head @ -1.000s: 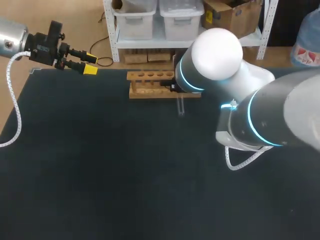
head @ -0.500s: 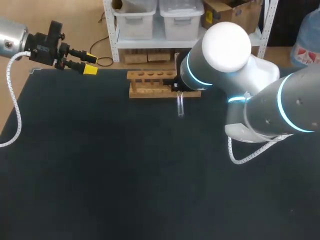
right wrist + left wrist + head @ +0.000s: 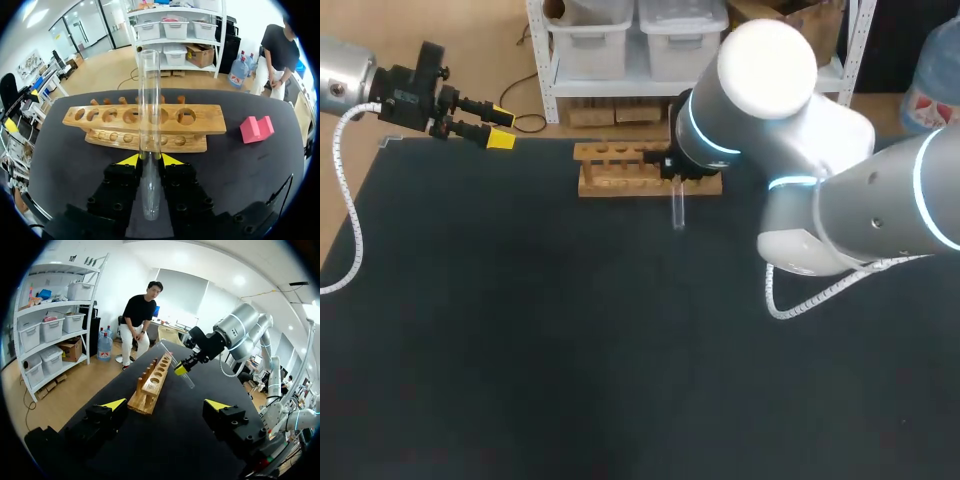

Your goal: Grasp the test tube, adjust it, and insert it.

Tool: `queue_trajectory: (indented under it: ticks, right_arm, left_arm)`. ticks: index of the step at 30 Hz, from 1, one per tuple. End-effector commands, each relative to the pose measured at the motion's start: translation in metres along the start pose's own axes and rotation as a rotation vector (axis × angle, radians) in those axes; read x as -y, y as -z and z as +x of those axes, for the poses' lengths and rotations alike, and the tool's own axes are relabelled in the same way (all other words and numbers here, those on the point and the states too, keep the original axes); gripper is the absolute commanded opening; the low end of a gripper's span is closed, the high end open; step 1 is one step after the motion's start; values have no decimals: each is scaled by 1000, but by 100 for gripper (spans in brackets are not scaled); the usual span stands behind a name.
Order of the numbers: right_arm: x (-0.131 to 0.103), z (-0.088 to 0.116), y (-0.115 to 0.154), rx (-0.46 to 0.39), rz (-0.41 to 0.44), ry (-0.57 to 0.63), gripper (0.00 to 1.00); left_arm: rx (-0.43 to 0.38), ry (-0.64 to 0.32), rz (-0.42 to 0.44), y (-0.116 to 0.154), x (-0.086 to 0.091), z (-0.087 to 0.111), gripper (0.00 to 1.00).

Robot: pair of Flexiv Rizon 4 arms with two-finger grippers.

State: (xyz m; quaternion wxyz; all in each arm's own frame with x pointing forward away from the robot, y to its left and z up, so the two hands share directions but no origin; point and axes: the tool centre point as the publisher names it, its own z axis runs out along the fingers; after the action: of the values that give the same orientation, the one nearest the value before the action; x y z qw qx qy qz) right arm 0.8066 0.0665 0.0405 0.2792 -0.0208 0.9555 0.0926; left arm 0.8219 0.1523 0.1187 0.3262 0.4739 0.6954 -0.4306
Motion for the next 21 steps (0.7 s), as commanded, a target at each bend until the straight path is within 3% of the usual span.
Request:
queue_trajectory:
  ticks: [1,21]
  right_arm:
    - [-3,4,20,15,22,-10,0]
    - [4,0,78,83,59,-24,0]
  left_arm:
    - [0,-1,2,0,-1,0,100]
    - [0,-1,2,0,-1,0,100]
